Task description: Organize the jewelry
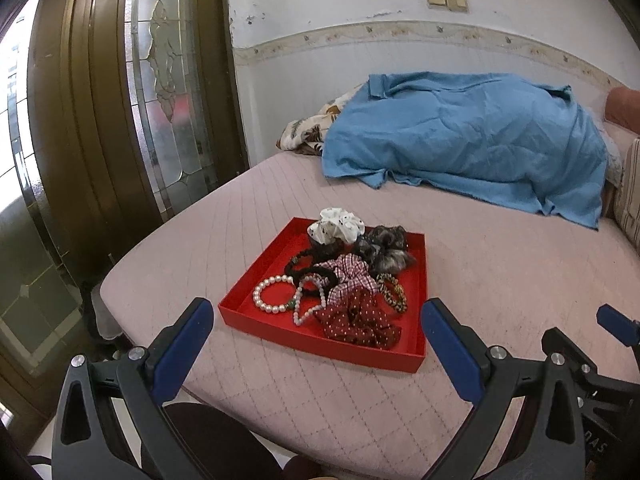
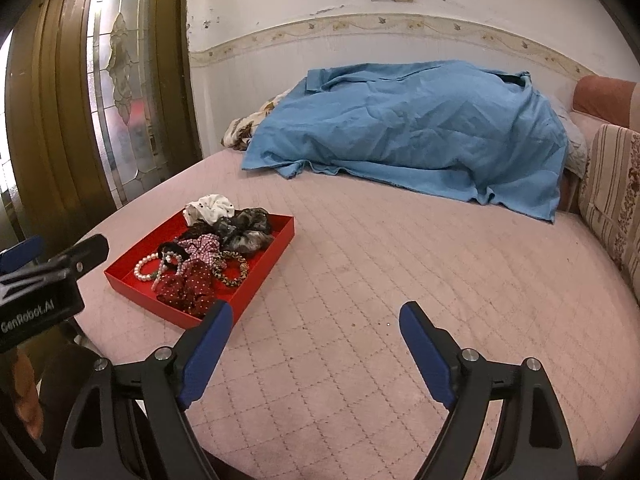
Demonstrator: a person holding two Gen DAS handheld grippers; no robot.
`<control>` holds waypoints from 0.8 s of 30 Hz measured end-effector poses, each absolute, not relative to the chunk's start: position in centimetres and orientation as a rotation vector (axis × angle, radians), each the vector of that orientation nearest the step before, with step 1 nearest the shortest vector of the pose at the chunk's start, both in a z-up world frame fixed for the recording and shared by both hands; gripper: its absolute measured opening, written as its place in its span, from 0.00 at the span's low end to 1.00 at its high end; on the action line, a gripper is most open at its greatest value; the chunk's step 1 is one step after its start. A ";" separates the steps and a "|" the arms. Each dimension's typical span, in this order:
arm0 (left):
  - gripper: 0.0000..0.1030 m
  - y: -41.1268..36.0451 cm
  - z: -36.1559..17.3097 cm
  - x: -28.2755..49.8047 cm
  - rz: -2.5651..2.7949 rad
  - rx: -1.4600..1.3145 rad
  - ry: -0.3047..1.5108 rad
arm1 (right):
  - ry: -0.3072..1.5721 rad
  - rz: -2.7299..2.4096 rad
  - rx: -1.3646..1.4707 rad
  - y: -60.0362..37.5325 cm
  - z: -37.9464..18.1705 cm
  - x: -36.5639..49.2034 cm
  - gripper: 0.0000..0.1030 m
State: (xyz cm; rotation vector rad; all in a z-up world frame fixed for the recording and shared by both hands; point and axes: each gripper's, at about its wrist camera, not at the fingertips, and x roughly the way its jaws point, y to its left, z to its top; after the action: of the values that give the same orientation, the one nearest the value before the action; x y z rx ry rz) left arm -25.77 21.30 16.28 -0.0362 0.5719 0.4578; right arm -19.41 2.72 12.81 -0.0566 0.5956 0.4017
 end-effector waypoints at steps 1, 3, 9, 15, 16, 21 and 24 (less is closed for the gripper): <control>1.00 21.3 16.1 -25.8 0.453 -0.036 0.578 | 0.599 0.403 -0.056 2.8 12.7 -19.4 0.86; 1.00 21.1 15.7 -25.6 0.444 -0.034 0.590 | 0.609 0.403 -0.063 3.0 12.4 -19.3 0.87; 1.00 21.1 14.9 -25.1 0.422 -0.041 0.628 | 0.603 0.405 -0.098 3.8 12.2 -19.8 0.87; 1.00 21.5 14.5 -25.1 0.427 -0.050 0.648 | 0.586 0.400 -0.120 4.2 12.2 -20.2 0.89; 1.00 21.6 14.4 -25.1 0.429 -0.054 0.650 | 0.588 0.401 -0.122 4.2 12.2 -20.2 0.89; 1.00 22.0 14.1 -25.0 0.431 -0.071 0.664 | 0.594 0.404 -0.132 4.4 12.1 -20.3 0.89; 1.00 22.2 14.0 -25.0 0.428 -0.077 0.670 | 0.593 0.406 -0.138 4.5 12.0 -20.4 0.89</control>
State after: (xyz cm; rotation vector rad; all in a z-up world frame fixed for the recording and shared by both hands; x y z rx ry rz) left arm -25.03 22.18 14.03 -0.0765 0.6698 0.4275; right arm -20.36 4.47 12.03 -0.1375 0.5932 0.4058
